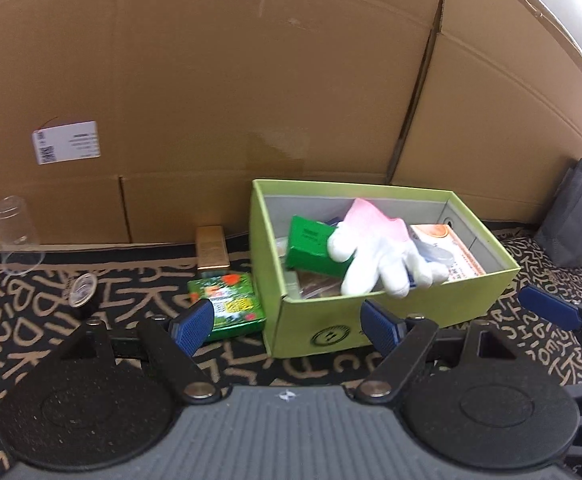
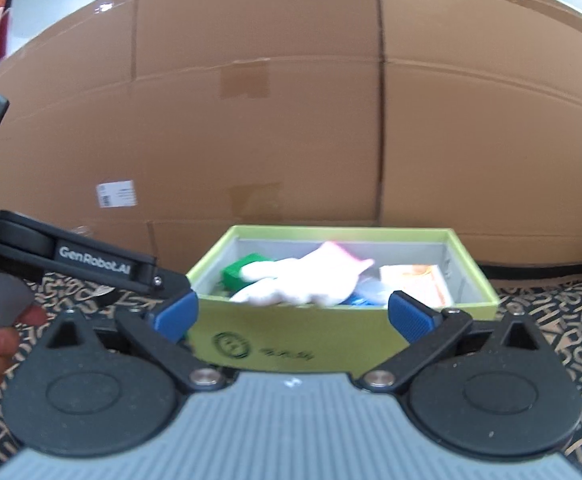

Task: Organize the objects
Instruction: 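Move both tools back toward the tape roll and green-red tea box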

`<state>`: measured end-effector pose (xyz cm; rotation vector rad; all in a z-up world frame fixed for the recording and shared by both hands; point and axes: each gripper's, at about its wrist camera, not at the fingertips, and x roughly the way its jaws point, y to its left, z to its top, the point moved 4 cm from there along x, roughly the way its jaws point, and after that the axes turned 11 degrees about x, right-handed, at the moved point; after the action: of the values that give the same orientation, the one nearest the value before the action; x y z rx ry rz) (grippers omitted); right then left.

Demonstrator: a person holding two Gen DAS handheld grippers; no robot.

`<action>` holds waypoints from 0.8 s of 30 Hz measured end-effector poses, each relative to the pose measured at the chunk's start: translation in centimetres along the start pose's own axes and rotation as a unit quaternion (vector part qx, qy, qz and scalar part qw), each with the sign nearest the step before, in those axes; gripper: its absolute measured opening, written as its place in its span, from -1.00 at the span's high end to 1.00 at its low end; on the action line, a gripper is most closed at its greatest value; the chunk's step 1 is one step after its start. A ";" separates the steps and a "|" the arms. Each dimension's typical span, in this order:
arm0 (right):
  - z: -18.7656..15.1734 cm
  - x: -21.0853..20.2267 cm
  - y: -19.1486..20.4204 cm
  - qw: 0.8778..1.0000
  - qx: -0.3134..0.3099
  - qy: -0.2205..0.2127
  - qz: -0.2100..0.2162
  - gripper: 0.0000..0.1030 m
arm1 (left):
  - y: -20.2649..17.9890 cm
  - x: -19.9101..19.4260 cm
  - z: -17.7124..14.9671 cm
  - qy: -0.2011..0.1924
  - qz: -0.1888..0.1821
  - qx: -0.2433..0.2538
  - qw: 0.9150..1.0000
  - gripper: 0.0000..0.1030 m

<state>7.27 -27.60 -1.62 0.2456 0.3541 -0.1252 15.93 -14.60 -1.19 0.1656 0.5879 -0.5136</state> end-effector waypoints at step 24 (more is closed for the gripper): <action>-6.5 5.6 14.9 0.988 -0.088 0.090 0.092 -0.70 | 15.2 -2.2 -7.3 0.050 0.087 -0.083 0.991 -0.63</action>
<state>12.82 -12.00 -6.36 0.1140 0.5179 0.1116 18.55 1.53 -5.90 0.0833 0.7051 -0.2876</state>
